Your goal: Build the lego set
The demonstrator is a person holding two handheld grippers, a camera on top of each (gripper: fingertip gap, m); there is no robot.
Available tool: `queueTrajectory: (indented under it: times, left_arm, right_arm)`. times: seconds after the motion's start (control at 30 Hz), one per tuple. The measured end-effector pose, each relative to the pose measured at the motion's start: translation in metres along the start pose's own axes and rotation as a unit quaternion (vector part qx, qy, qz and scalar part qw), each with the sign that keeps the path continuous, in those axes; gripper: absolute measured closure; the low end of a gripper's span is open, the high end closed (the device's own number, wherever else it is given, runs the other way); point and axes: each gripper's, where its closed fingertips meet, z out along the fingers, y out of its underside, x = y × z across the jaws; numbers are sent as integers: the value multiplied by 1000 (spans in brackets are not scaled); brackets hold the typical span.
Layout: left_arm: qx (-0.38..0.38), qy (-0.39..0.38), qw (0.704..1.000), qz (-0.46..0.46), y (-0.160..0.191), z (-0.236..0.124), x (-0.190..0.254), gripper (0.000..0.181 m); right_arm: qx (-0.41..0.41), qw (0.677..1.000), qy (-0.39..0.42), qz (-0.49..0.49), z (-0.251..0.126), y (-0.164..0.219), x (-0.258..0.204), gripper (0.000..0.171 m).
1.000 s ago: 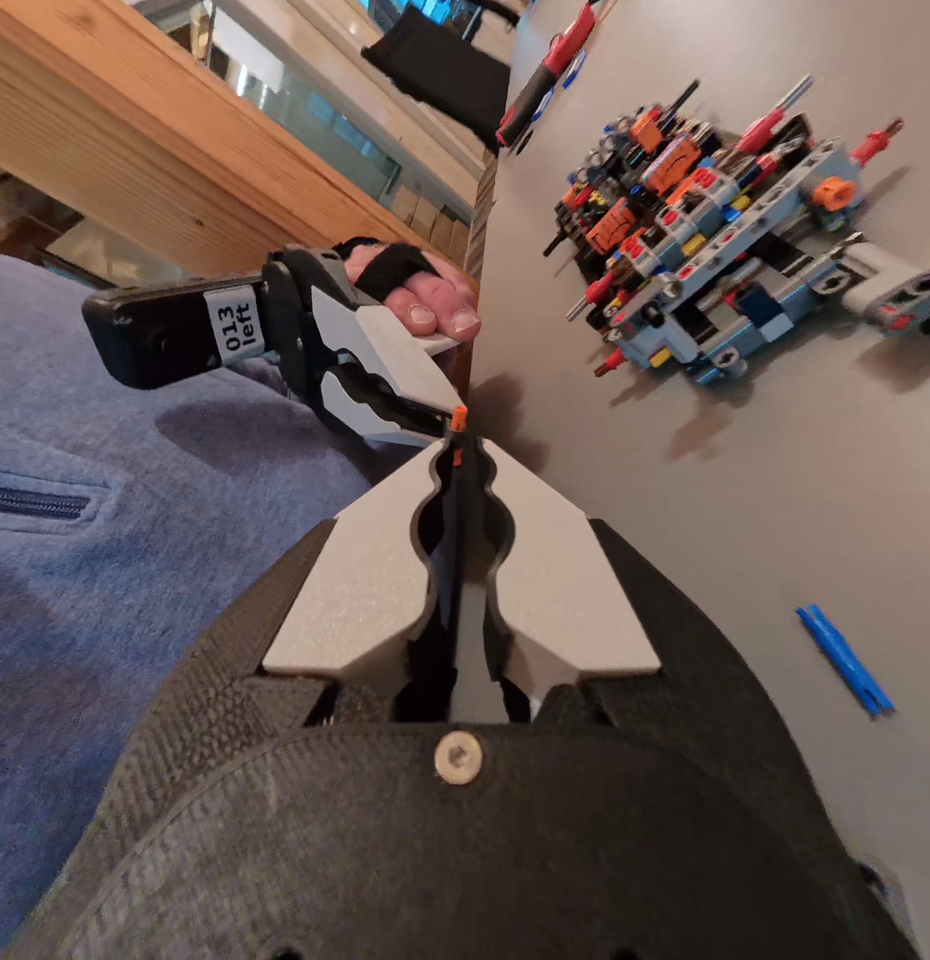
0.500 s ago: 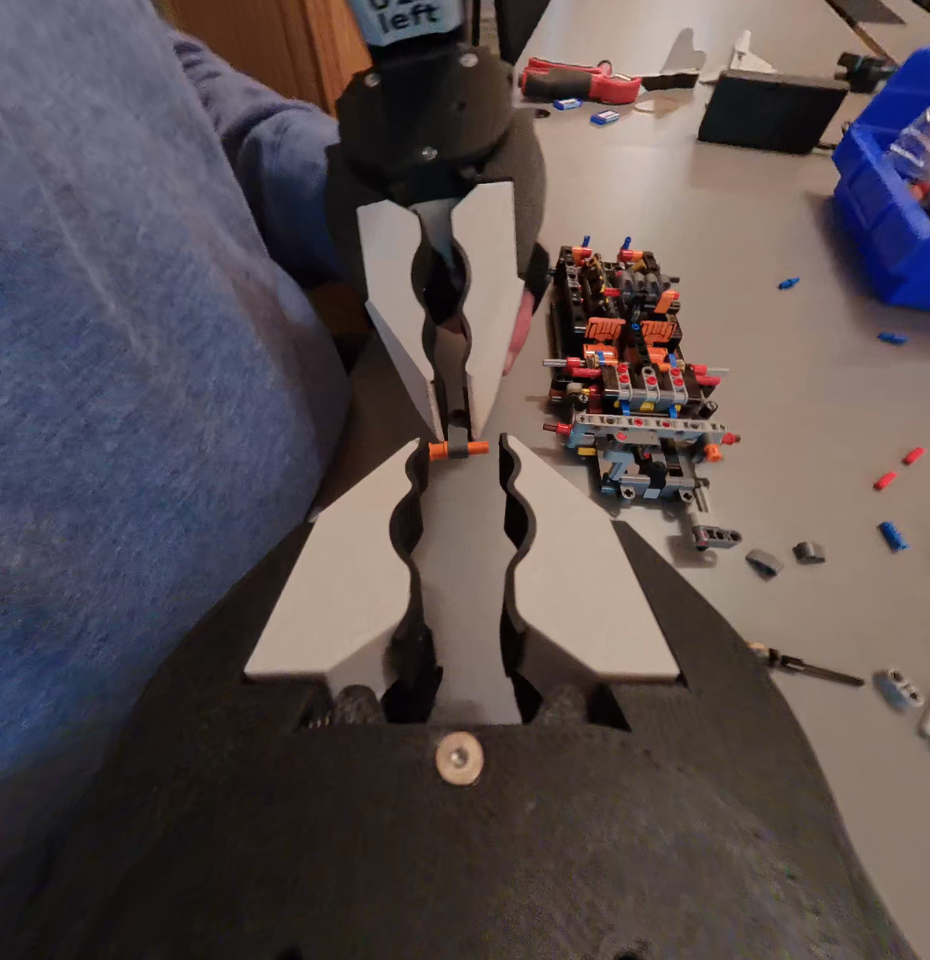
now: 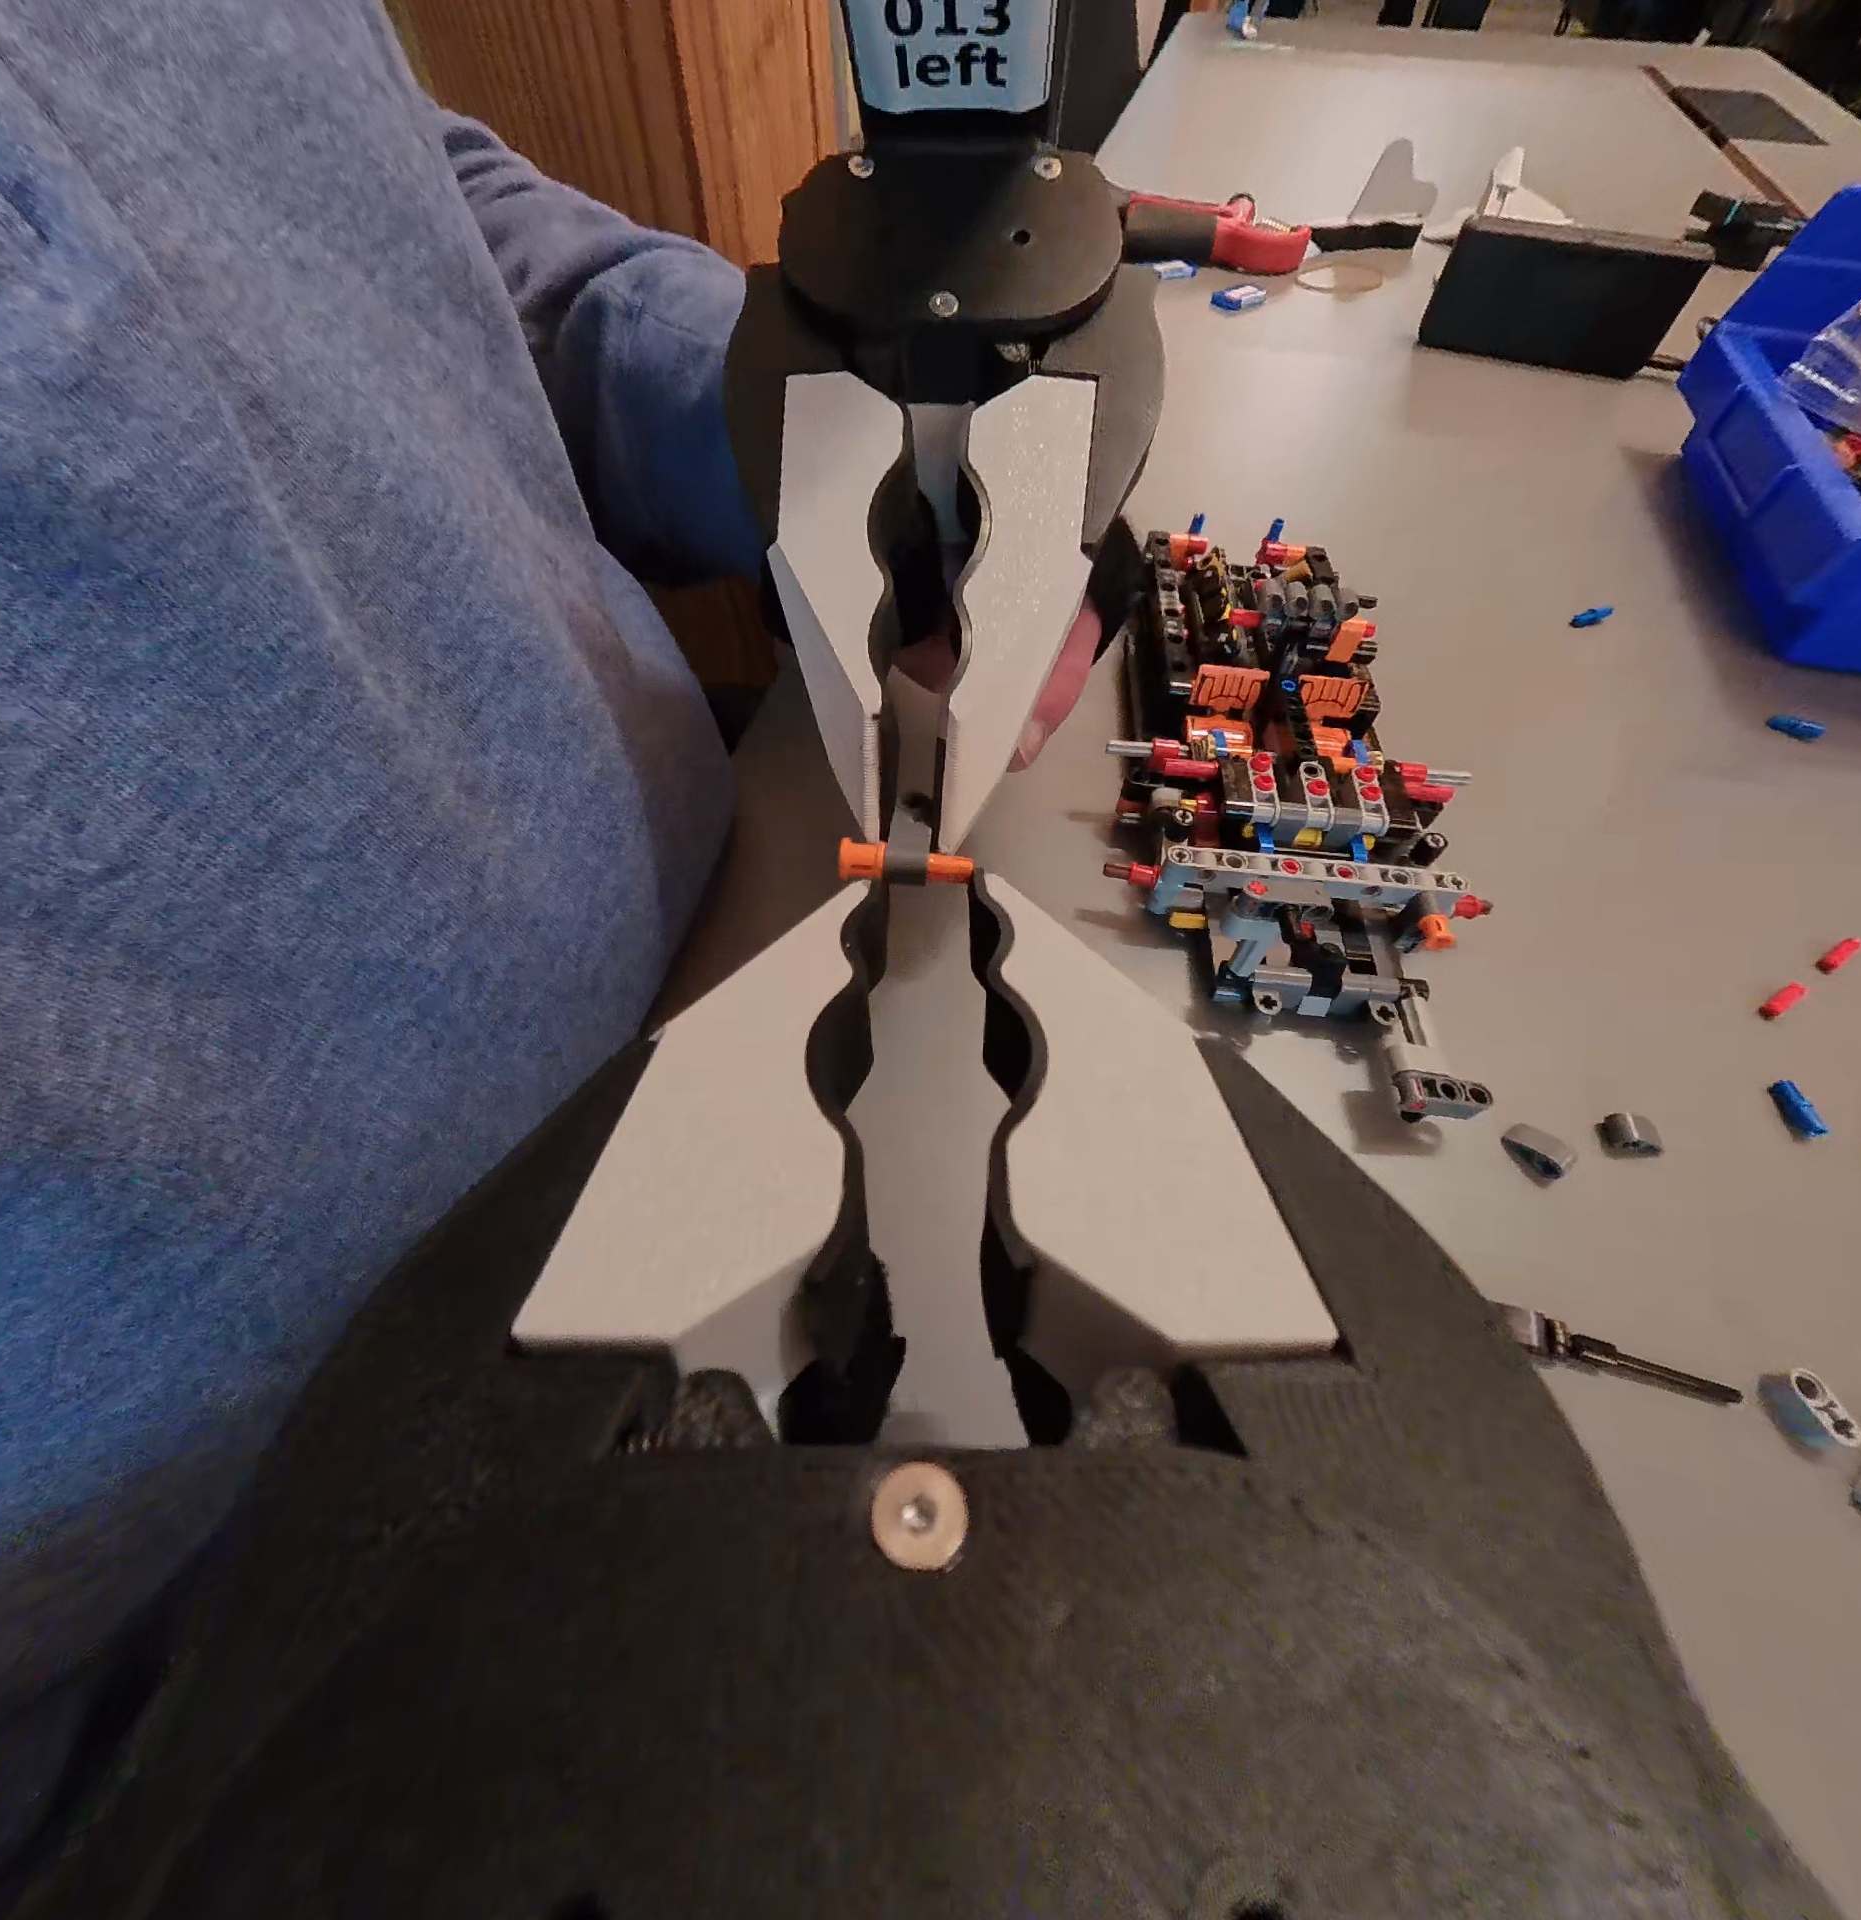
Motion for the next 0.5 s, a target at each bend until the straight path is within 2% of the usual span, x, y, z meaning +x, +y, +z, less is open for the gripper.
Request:
queueTrajectory:
  times: [0.33, 0.4, 0.5]
  left_arm:
    - [-31, 8, 999, -7, 3, 3, 4, 176]
    - [-35, 12, 999, -9, 3, 5, 7, 175]
    - [-62, 2, 998, -1, 9, 9, 6, 175]
  right_arm:
    - [-37, 998, 25, -35, 0, 4, -3, 159]
    - [-45, 997, 45, -52, -1, 5, 0, 171]
    - [-63, 995, 47, -56, 0, 12, 0, 171]
